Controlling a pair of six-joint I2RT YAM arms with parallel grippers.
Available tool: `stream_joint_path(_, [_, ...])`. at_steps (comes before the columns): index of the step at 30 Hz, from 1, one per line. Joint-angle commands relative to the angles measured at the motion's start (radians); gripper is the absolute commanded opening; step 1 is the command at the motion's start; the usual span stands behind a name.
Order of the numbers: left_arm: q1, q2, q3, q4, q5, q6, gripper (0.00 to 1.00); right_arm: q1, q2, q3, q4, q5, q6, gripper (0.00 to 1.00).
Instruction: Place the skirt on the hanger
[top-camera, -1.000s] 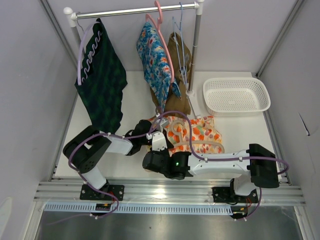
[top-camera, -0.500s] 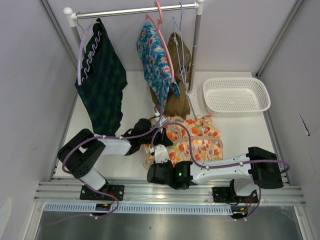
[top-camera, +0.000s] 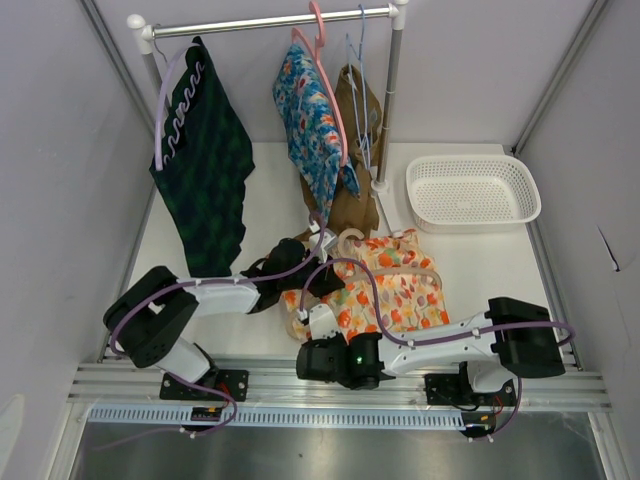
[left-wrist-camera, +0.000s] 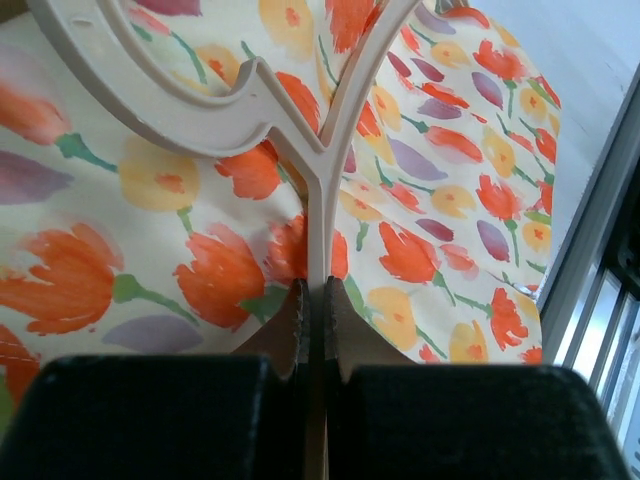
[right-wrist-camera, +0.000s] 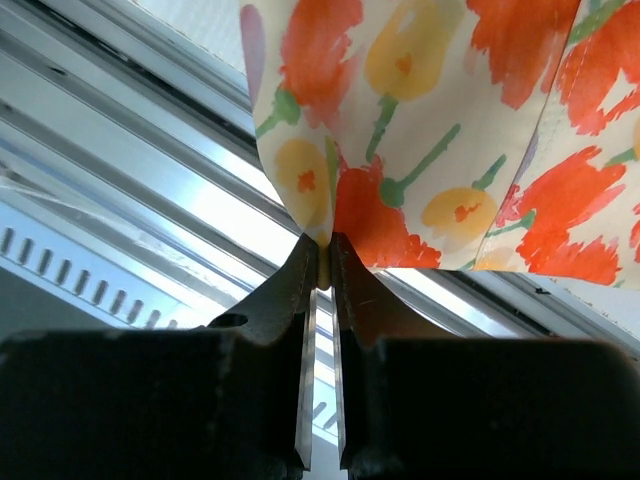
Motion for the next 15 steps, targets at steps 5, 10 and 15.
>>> stream_joint_path(5, [0.001,-0.037,0.033,-0.059,-0.166,0.052,0.0,0.032,-0.043,-0.062,0.02,-0.037,0.048,0.08])
stream_joint_path(10, [-0.004,-0.038,0.029,-0.065,-0.208,0.049,0.0,0.05,-0.049,-0.085,0.043,-0.052,0.057,0.08])
stream_joint_path(15, [-0.01,-0.06,0.003,-0.037,-0.269,0.026,0.0,0.057,-0.027,-0.056,0.086,-0.089,0.016,0.09])
